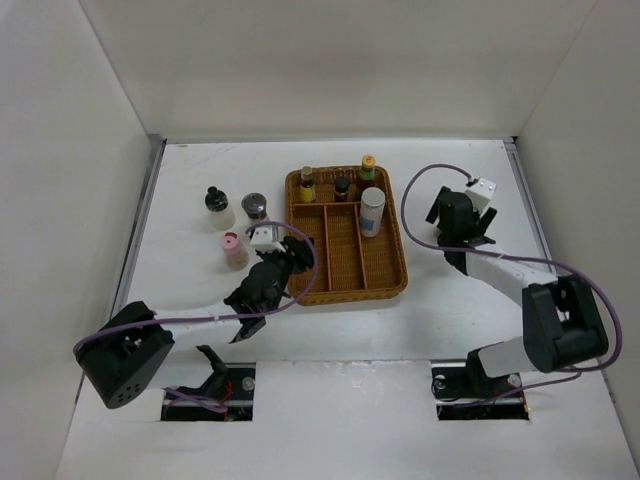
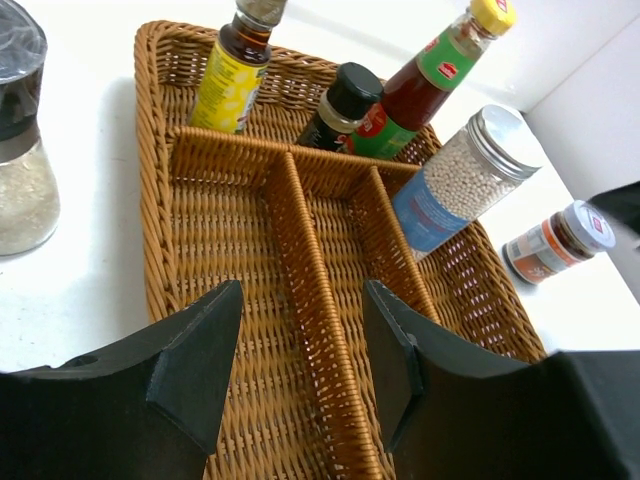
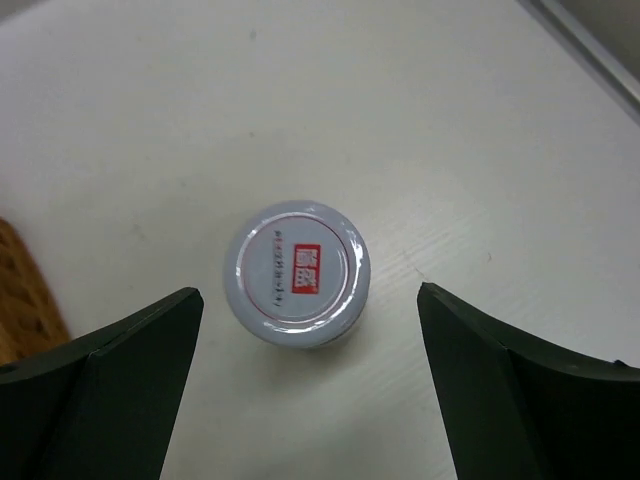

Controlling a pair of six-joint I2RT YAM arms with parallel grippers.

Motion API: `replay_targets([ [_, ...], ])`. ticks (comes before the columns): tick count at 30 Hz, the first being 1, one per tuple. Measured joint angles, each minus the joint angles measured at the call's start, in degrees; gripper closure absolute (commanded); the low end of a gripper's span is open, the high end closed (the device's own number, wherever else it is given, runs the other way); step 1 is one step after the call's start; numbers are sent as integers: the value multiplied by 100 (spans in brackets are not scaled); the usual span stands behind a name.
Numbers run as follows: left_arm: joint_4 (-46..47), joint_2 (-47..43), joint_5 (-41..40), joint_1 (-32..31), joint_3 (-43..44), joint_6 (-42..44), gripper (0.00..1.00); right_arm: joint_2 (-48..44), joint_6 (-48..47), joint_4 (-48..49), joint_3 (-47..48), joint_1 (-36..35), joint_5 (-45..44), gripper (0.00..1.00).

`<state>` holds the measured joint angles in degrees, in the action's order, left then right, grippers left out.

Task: Organize the condiment bottles

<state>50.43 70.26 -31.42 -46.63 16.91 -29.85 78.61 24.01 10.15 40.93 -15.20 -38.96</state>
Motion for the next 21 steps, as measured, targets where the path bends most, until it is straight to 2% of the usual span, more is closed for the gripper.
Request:
replay_targets([
  [6, 0, 0, -2, -4, 0, 0, 51, 844, -7, -173, 343, 142, 149, 10],
  [10, 0, 0, -2, -4, 0, 0, 51, 1008, -20, -70, 422, 247, 260, 27],
  [13, 0, 0, 0, -4, 0, 0, 51, 1014, -44, 35, 424, 284, 295, 46],
  [15, 0, 0, 0, -4, 0, 0, 51, 1027, -63, 74, 424, 289, 308, 52],
  [18, 0, 0, -2, -2, 0, 0, 51, 907, -61, 87, 328, 260, 330, 53],
  [21, 2, 0, -2, -2, 0, 0, 51, 236, -96, -96, -4, 9, 223, 51],
])
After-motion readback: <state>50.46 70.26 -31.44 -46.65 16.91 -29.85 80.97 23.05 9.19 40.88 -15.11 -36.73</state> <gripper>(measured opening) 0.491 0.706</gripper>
